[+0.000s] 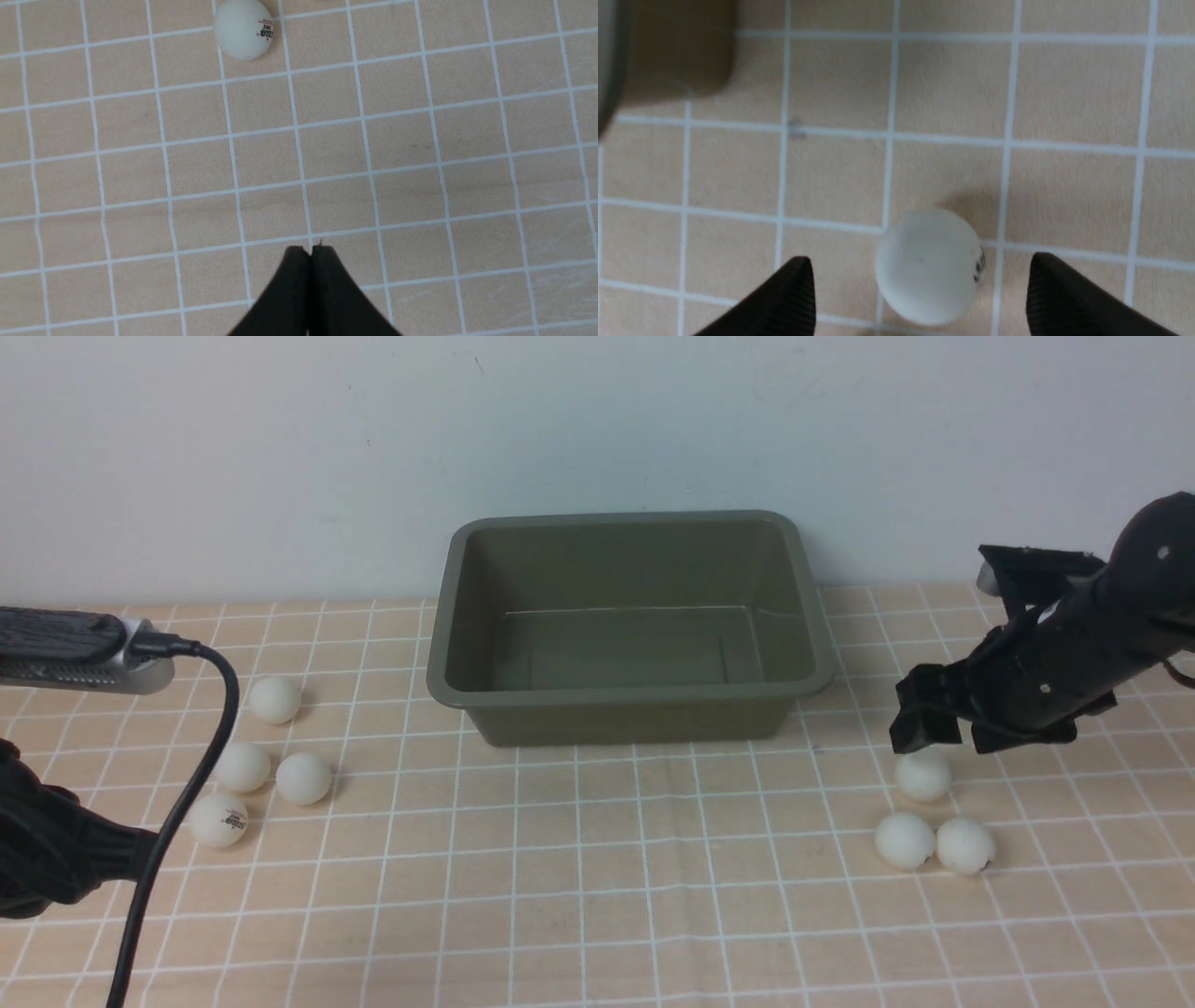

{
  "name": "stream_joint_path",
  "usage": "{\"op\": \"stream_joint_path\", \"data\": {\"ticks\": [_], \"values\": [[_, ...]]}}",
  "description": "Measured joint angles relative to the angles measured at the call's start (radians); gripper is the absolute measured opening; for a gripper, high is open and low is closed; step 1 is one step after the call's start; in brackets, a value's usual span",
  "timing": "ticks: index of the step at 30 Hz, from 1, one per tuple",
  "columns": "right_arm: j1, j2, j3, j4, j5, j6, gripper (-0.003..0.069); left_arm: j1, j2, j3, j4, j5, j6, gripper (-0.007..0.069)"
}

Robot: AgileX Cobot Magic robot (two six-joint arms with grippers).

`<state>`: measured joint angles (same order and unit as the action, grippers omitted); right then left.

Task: Put the table tennis balls into the box on the light coffee tablecloth.
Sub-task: 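Reach for and grasp a ping pong ball on the table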

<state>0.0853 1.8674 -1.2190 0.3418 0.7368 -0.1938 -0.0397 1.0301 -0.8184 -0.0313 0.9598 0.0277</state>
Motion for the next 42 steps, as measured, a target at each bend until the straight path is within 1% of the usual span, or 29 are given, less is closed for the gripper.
{"op": "stream_joint_path", "data": {"ticks": [9,13,18,20,22,23,28,32,33,36,37,39,41,42], "values": [[0.000,0.069,-0.037,0.001,0.018,-0.002,0.0545,0.000,0.000,0.000,0.000,0.000,0.000,-0.0069],[0.000,0.087,-0.044,0.001,0.027,-0.004,0.0533,0.000,0.000,0.000,0.000,0.000,0.000,-0.0069],[0.000,0.112,-0.045,-0.001,0.040,-0.005,0.0475,0.000,0.000,0.000,0.000,0.000,0.000,-0.0069],[0.000,0.116,-0.045,-0.001,0.042,-0.005,0.0437,0.000,0.000,0.000,0.000,0.000,0.000,-0.0069],[0.000,0.118,-0.046,-0.001,0.044,-0.005,0.0369,0.000,0.000,0.000,0.000,0.000,0.000,-0.0069],[0.000,0.118,-0.051,-0.001,0.048,-0.005,0.0359,0.000,0.000,0.000,0.000,0.000,0.000,-0.0069],[0.000,0.118,-0.128,-0.009,0.131,-0.005,0.0360,0.000,0.000,0.000,0.000,0.000,0.000,-0.0069],[-0.001,0.118,-0.256,-0.029,0.240,0.004,0.0360,0.000,0.000,0.000,0.000,0.000,0.000,-0.0069],[-0.001,0.118,-0.320,-0.032,0.283,0.009,0.0360,0.000,0.000,0.000,0.000,0.000,0.000,-0.0069],[0.000,0.118,-0.391,-0.029,0.327,0.010,0.0360,0.000,0.000,0.000,0.000,0.000,0.000,-0.0069],[0.010,0.118,-0.449,-0.019,0.353,0.009,0.0360,0.000,0.000,0.000,0.000,0.000,0.000,-0.0069],[0.020,0.118,-0.485,-0.012,0.363,0.002,0.0360,0.000,0.000,0.000,0.000,0.000,0.000,-0.0069],[0.077,0.118,-0.543,0.000,0.361,-0.024,0.0360,0.000,0.000,0.000,0.000,0.000,0.000,-0.0069],[0.082,0.119,-0.546,0.001,0.360,-0.026,0.0360,0.000,0.000,0.000,0.000,0.000,0.000,-0.0069]]}}
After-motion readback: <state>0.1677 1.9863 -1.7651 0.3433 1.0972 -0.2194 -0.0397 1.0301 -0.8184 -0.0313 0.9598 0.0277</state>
